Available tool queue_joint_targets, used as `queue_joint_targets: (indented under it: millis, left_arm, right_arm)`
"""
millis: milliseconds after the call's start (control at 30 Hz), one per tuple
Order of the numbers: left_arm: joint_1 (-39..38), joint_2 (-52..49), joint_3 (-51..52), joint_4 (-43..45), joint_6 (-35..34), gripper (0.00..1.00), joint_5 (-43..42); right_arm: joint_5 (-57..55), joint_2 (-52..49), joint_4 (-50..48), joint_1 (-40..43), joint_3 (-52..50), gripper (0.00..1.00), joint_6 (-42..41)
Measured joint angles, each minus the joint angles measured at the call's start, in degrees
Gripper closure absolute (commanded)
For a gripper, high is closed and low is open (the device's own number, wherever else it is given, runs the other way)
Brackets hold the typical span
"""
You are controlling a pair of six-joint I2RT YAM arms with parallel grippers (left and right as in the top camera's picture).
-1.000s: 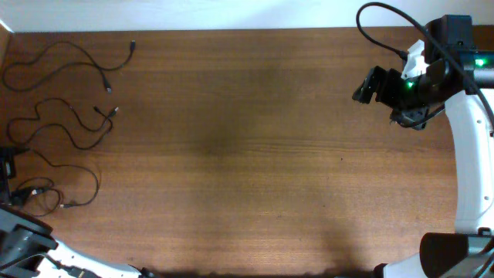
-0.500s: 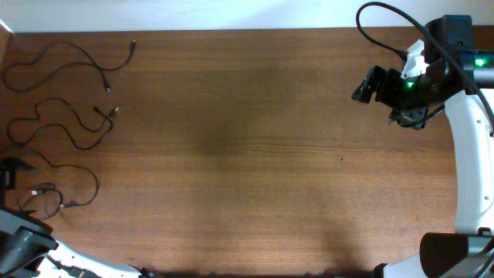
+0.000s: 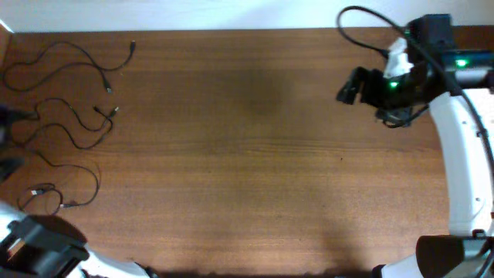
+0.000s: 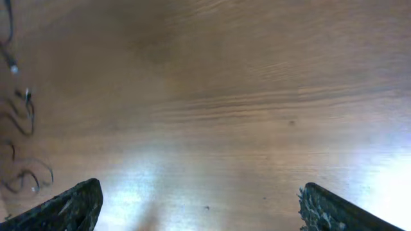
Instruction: Untangle cables
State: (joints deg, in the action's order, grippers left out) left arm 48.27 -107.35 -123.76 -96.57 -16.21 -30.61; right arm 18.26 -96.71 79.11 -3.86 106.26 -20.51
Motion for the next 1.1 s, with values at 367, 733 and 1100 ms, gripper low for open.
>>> queue_joint_targets:
  millis: [367,733,1100]
  left_arm:
    - [-39.23,-0.02,-0.09,2.84,11.47,0.01,8.46]
    - [-58.34,-0.02,0.13,11.23,15.19,0.01,20.06]
    - [-58.34,-0.02,0.17,12.02,15.19,0.01,21.05]
  right_arm:
    - [0.17,-0.02,-1.40,-8.72,-0.04,0.02,-0.04]
    - [-2.01,3.26,14.73,0.68,7.10,0.02,4.74]
    - [-11.58,35.50,17.88,0.66,5.90,0.02,6.19]
